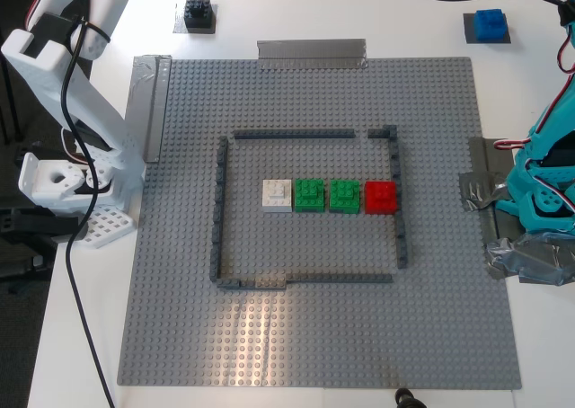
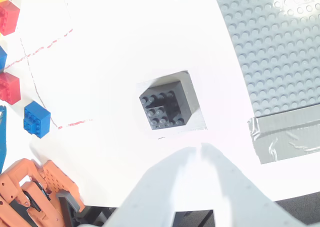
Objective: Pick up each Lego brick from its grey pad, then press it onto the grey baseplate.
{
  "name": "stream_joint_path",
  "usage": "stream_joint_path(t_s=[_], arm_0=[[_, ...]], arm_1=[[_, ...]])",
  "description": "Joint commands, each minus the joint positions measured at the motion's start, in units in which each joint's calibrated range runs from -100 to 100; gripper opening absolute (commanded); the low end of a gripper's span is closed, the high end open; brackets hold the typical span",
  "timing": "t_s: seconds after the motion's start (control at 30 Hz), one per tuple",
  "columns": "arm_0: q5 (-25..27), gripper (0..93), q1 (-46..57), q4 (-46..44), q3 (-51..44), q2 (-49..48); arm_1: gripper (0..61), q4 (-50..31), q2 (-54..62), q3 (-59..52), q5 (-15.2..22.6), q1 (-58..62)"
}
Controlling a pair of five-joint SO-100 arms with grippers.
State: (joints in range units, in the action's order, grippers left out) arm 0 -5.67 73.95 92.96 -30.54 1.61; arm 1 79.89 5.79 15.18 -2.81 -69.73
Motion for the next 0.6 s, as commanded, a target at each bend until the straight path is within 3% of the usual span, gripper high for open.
stream_joint_path(t_s=[0.0,0.57], arm_0=[[1.2,0.0,1.8,0.4,4.8,-0.4],[1.2,0.0,1.7,0.4,4.1,-0.4]], arm_1=[[0.2,-0.2,8.9,-27.2,-1.3,23.8],[0.2,0.0,8.8,-26.4,-1.1,23.6]])
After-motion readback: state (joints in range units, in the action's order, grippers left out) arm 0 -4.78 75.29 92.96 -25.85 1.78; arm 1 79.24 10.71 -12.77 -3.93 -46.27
